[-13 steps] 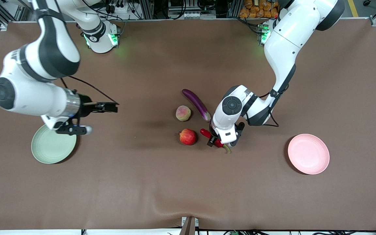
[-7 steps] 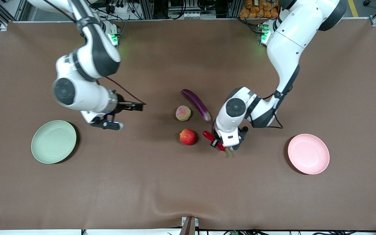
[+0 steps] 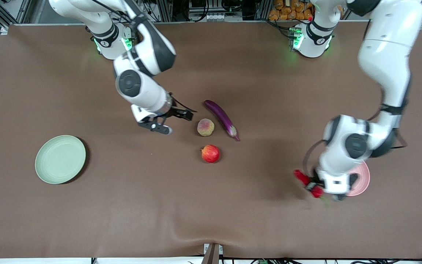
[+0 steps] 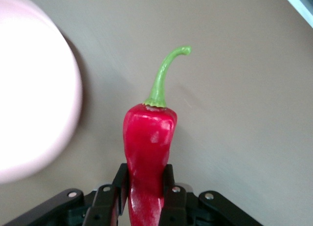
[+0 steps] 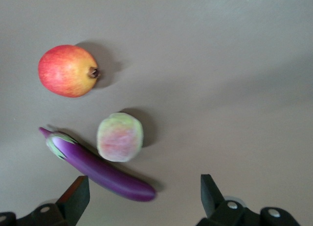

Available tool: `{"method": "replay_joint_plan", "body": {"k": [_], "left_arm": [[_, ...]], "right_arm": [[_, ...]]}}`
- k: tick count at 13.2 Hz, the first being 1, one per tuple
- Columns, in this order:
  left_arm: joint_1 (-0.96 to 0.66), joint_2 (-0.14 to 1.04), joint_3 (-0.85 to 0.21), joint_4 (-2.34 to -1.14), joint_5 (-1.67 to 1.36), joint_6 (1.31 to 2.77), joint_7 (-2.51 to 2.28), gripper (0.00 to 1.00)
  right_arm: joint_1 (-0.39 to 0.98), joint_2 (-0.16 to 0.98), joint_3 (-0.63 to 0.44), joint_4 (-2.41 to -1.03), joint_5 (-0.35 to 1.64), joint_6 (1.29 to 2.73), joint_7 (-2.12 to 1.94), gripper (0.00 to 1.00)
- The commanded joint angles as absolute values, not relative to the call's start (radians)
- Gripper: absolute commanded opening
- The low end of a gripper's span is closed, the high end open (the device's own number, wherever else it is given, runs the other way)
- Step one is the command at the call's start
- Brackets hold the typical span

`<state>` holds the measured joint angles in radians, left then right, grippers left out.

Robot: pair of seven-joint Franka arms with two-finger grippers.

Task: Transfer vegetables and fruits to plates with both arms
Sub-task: 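Lower the pepper onto the pink plate while the right gripper grasps the peach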

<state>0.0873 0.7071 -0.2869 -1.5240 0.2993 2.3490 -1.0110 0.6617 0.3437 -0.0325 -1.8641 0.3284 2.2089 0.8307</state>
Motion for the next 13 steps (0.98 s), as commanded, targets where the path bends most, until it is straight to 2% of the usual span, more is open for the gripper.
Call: {"method": "replay_joint_plan", "body": {"k": [1, 6, 10, 11, 12, 13], "left_arm": [[0.187, 0.709, -0.304, -1.506, 0.311, 2.307, -0.812, 0.0], [0.268, 0.721, -0.296, -1.56, 0.314, 2.298, -0.69, 0.0], [0.337, 0.71, -0.296, -1.614, 0.327, 2.298, -0.673, 0.0], [0.345, 0.71, -0.296, -1.615, 0.327, 2.298, -0.672, 0.12], [0.347, 0.709, -0.296, -1.617, 0.327, 2.298, -0.667, 0.41], [0.348, 0.706, -0.296, -1.623, 0.327, 2.298, -0.672, 0.86]], "right_arm": [[0.738, 0.454, -0.044, -1.826, 0.264, 2.307, 0.969, 1.0], [0.814, 0.641, -0.044, -1.683, 0.103, 2.312, 1.041, 1.0], [0.83, 0.692, -0.046, -1.652, 0.074, 2.371, 1.074, 1.0], [0.837, 0.701, -0.046, -1.651, 0.074, 2.381, 1.087, 1.0], [0.838, 0.706, -0.045, -1.652, 0.074, 2.39, 1.1, 1.0], [0.838, 0.707, -0.046, -1.654, 0.072, 2.393, 1.101, 1.0]]}}
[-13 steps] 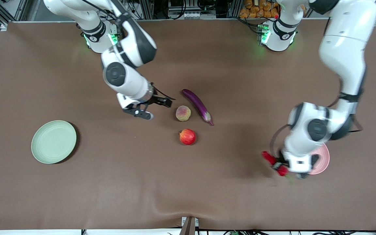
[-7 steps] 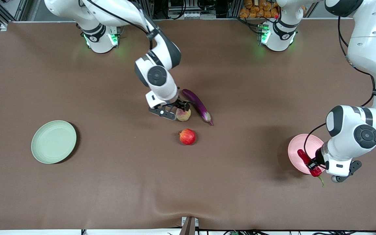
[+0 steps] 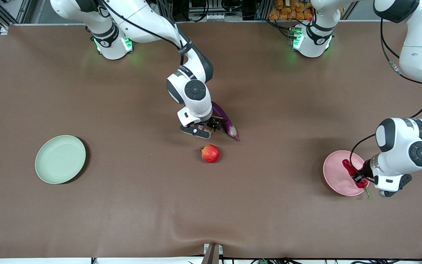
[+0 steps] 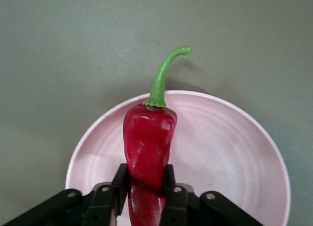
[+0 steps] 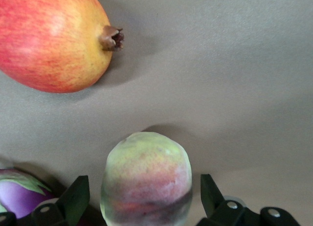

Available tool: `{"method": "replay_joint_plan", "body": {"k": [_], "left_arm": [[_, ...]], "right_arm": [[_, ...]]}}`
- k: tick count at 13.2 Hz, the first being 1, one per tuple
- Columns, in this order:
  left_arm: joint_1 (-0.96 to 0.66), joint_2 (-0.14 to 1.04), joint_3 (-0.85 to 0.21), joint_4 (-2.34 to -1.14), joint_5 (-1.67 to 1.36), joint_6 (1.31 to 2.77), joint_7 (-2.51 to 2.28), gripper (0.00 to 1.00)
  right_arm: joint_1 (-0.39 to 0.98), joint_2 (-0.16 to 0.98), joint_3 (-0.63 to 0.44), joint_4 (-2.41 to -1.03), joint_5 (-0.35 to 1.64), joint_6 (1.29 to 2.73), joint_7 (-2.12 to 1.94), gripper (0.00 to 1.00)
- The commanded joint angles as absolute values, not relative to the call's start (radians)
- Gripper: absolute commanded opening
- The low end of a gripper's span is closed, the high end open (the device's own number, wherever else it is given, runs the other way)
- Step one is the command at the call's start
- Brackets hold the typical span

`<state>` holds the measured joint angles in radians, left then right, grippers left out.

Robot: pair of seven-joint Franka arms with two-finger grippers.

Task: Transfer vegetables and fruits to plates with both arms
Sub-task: 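Lower the pepper onto the pink plate while the right gripper grasps the peach, then release the pepper and move the left gripper toward the purple eggplant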

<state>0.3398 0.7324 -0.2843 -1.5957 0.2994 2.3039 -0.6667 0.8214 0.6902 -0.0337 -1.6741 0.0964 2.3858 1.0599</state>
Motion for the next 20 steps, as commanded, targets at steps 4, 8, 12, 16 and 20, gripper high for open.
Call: {"method": "replay_joint_plan", "body": {"k": [4, 8, 12, 16, 20], "left_arm": [[0.341, 0.603, -0.313, -1.651, 0.325, 2.245, -0.684, 1.0], [0.341, 0.52, -0.472, -1.644, 0.307, 2.129, -0.786, 1.0], [0.249, 0.549, -0.603, -1.648, 0.308, 2.12, -1.193, 1.0], [0.001, 0.597, -0.6, -1.635, 0.333, 2.155, -1.546, 1.0], [-0.173, 0.676, -0.594, -1.643, 0.333, 2.215, -1.747, 0.76]], "right_arm": [[0.828, 0.693, -0.046, -1.655, 0.072, 2.379, 1.101, 0.42], [0.783, 0.55, -0.057, -1.655, 0.072, 2.239, 1.086, 0.06], [0.639, 0.387, -0.058, -1.655, 0.071, 1.981, 0.944, 0.07], [0.374, 0.293, -0.057, -1.652, 0.072, 1.814, 0.584, 0.08], [0.102, 0.305, -0.057, -1.654, 0.078, 1.779, 0.125, 0.11]]}}
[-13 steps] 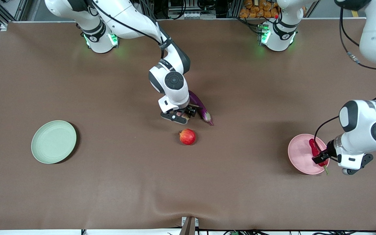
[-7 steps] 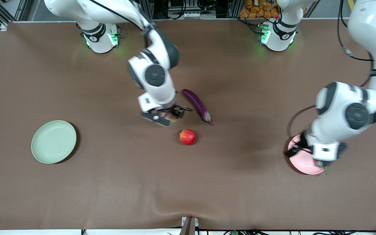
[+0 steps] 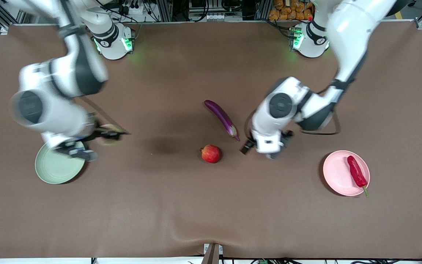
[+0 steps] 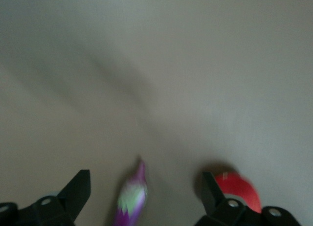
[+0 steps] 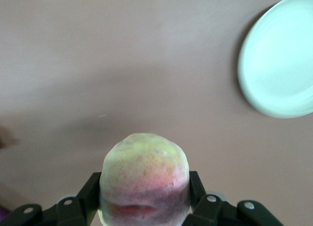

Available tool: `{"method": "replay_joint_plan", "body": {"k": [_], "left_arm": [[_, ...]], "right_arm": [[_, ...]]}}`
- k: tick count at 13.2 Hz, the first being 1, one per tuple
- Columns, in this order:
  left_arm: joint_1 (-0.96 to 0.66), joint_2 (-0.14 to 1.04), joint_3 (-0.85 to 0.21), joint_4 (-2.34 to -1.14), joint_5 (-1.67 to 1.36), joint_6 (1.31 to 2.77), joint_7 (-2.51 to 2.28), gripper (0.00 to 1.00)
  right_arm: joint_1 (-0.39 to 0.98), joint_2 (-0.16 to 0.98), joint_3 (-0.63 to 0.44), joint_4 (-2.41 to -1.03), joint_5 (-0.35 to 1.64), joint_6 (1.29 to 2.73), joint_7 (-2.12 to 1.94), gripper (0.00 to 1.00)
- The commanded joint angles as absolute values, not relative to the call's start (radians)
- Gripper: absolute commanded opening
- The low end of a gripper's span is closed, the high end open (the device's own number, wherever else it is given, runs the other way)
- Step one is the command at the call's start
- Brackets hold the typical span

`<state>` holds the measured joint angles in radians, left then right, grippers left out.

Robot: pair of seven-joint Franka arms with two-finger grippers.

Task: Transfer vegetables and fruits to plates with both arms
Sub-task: 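Grasp the eggplant with the left gripper while the right gripper places the peach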

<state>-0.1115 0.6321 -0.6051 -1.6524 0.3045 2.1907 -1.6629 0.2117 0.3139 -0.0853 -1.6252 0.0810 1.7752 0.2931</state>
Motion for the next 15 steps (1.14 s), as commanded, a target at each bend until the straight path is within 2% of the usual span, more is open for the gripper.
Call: {"method": "replay_joint_plan", "body": {"k": [1, 4, 7, 8, 9, 10, 11, 13, 15], "left_arm": [[-0.196, 0.69, -0.589, -1.647, 0.336, 2.215, -1.787, 0.76], [-0.264, 0.727, -0.588, -1.67, 0.336, 2.239, -1.87, 0.77], [-0.281, 0.726, -0.588, -1.791, 0.429, 2.339, -1.943, 0.8], [-0.282, 0.73, -0.586, -1.824, 0.483, 2.374, -1.959, 0.75], [-0.278, 0.736, -0.581, -1.835, 0.511, 2.408, -1.962, 0.57], [-0.279, 0.741, -0.572, -1.835, 0.523, 2.427, -1.962, 0.17], [-0.27, 0.726, -0.566, -1.838, 0.538, 2.424, -1.962, 0.0], [-0.2, 0.662, -0.565, -1.83, 0.543, 2.416, -1.916, 0.0], [-0.093, 0.576, -0.571, -1.83, 0.542, 2.405, -1.8, 0.0]], "right_arm": [[0.051, 0.314, -0.057, -1.652, 0.086, 1.785, 0.036, 0.11], [-0.067, 0.373, -0.058, -1.646, 0.074, 1.853, -0.193, 0.11], [-0.133, 0.471, -0.057, -1.592, 0.072, 1.893, -0.308, 0.12], [-0.146, 0.516, -0.057, -1.565, 0.072, 1.901, -0.336, 0.12], [-0.149, 0.555, -0.058, -1.545, 0.069, 1.904, -0.344, 0.12], [-0.152, 0.59, -0.058, -1.522, 0.069, 1.911, -0.345, 0.12], [-0.156, 0.621, -0.058, -1.514, 0.068, 1.933, -0.35, 0.12], [-0.185, 0.664, -0.058, -1.522, 0.067, 2.035, -0.435, 0.14], [-0.238, 0.701, -0.058, -1.525, 0.069, 2.057, -0.521, 0.15]]}}
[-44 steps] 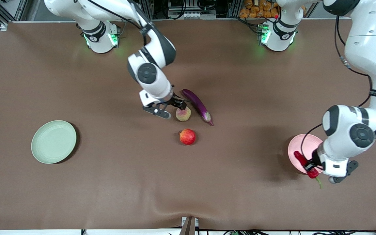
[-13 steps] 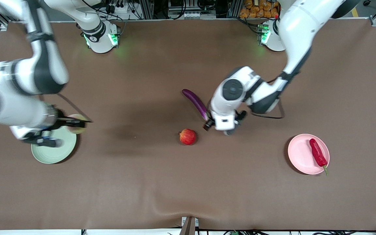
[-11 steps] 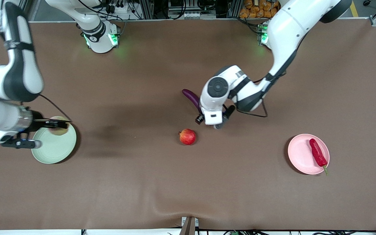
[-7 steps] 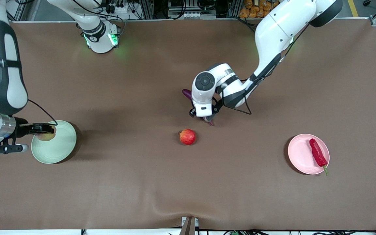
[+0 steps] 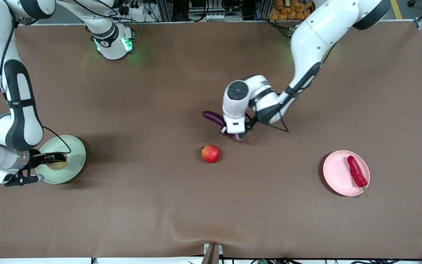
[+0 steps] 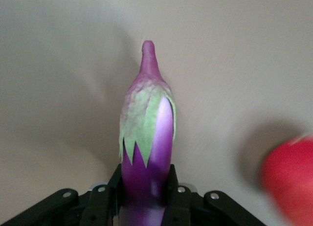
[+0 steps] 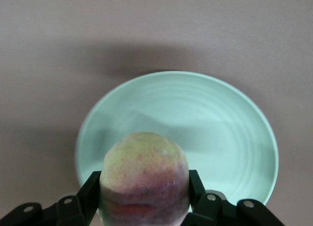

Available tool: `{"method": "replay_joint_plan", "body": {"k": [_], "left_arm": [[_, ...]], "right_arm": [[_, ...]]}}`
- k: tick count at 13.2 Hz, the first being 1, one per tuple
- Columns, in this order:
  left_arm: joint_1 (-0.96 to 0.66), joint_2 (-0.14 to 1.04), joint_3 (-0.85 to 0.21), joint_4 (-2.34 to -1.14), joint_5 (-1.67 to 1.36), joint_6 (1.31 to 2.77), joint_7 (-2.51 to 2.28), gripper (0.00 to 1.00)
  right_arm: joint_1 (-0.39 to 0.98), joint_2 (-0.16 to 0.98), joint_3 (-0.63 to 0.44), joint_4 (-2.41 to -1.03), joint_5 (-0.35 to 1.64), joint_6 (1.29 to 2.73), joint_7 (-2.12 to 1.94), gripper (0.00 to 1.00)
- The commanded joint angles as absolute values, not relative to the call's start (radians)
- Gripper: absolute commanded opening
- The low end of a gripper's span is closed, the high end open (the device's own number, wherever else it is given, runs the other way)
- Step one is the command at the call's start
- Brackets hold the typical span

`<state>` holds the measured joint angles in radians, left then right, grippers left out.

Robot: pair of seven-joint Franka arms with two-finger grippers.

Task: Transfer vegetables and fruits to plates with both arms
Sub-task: 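Grasp the eggplant with the left gripper while the right gripper places the peach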

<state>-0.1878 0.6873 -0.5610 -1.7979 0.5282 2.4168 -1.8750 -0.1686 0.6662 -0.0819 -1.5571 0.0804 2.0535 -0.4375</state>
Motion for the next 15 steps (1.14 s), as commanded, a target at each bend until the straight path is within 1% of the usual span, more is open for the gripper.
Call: {"method": "replay_joint_plan", "body": {"k": [1, 2, 3, 4, 5, 6, 7, 8, 11, 14, 15], "left_arm": [[-0.031, 0.548, -0.575, -1.824, 0.541, 2.379, -1.742, 0.0], [0.03, 0.523, -0.577, -1.816, 0.528, 2.366, -1.642, 0.0], [0.101, 0.515, -0.578, -1.809, 0.52, 2.355, -1.526, 0.0], [0.163, 0.52, -0.578, -1.777, 0.5, 2.339, -1.429, 0.0], [0.208, 0.534, -0.574, -1.729, 0.483, 2.292, -1.352, 0.0], [0.25, 0.56, -0.571, -1.674, 0.474, 2.23, -1.222, 0.0], [0.293, 0.575, -0.571, -1.64, 0.472, 2.189, -1.092, 0.0], [0.323, 0.584, -0.566, -1.634, 0.477, 2.183, -0.972, 0.0], [0.423, 0.65, -0.557, -1.611, 0.476, 2.184, -0.663, 0.0], [0.474, 0.679, -0.551, -1.615, 0.489, 2.186, -0.525, 0.0], [0.507, 0.683, -0.549, -1.615, 0.488, 2.186, -0.462, 0.0]], "right_arm": [[-0.262, 0.709, -0.058, -1.525, 0.069, 2.057, -0.552, 0.19], [-0.281, 0.712, -0.057, -1.525, 0.071, 2.057, -0.577, 0.39], [-0.284, 0.71, -0.057, -1.523, 0.08, 2.053, -0.59, 0.93], [-0.276, 0.7, -0.054, -1.517, 0.083, 2.045, -0.585, 1.0], [-0.261, 0.683, -0.037, -1.513, 0.084, 2.028, -0.584, 1.0], [-0.24, 0.648, -0.013, -1.487, 0.084, 1.979, -0.58, 1.0], [-0.212, 0.641, 0.012, -1.438, 0.087, 1.921, -0.574, 1.0], [-0.181, 0.641, 0.037, -1.401, 0.098, 1.883, -0.548, 1.0], [-0.051, 0.643, 0.069, -1.39, 0.199, 1.875, -0.306, 1.0], [0.148, 0.646, 0.069, -1.39, 0.196, 1.89, 0.005, 1.0], [0.216, 0.646, 0.068, -1.387, 0.196, 1.925, 0.106, 1.0]]}}
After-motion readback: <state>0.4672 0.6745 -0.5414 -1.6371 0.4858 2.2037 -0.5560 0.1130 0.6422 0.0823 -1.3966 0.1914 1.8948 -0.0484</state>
